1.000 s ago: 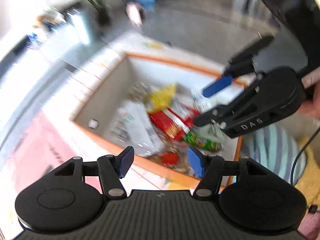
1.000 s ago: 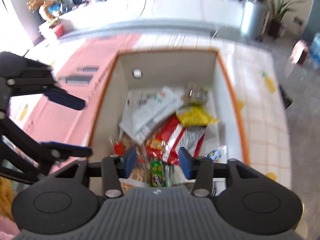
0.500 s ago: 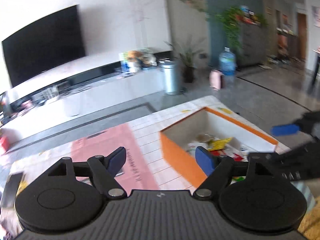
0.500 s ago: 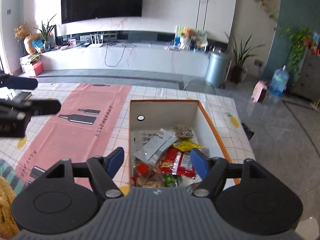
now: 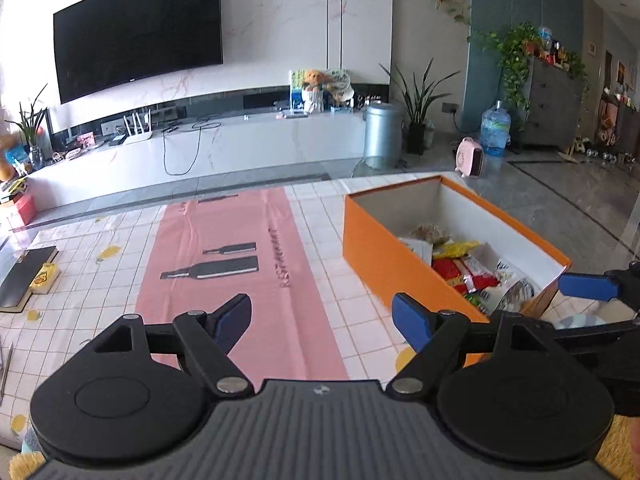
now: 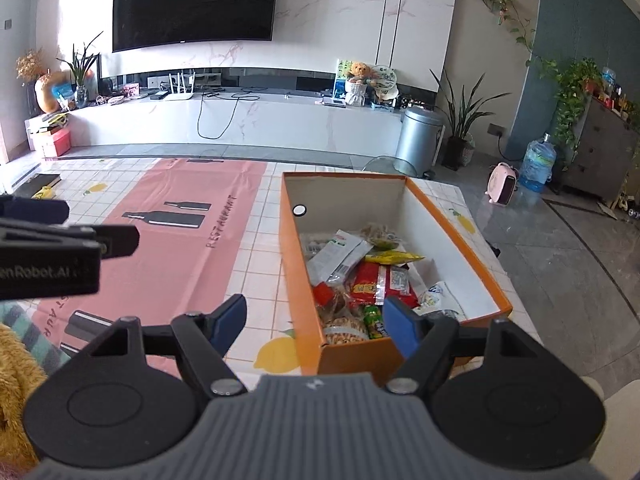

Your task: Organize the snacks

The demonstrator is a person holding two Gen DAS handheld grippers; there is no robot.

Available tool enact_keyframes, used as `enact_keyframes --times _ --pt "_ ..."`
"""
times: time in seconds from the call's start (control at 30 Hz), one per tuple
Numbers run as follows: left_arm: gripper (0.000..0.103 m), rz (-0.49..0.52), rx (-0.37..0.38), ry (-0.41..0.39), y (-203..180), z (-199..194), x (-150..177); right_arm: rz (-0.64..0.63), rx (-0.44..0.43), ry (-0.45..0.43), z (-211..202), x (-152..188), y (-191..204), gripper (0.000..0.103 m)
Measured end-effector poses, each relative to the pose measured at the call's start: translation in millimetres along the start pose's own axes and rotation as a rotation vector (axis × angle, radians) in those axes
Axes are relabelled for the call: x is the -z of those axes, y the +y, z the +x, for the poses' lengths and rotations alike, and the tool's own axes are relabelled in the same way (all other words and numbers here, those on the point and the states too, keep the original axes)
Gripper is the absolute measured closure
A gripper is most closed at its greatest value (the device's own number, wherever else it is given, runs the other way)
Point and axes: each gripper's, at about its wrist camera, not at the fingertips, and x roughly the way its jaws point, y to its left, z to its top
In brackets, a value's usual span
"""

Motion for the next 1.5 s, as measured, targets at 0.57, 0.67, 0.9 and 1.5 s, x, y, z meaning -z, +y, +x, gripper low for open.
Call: enact_keyframes --times 0.57,0.67,0.9,1.5 --pt "0.009 -0.032 -0.024 0.061 -7 9 5 0.022 -0.019 0.059 28 -5 -13 0.030" --pt "0.009 -0.026 -0.021 0.064 -7 9 2 0.026 -0.018 0.062 30 -4 -14 0.030" --pt "0.009 -0.012 -0.019 0.074 -10 9 0 0.052 -0.015 0.057 31 -4 -19 0.029" --pt "0.009 -0.023 -0.008 0.076 -8 5 -5 0.044 -0.005 0.042 28 -6 -20 0.026"
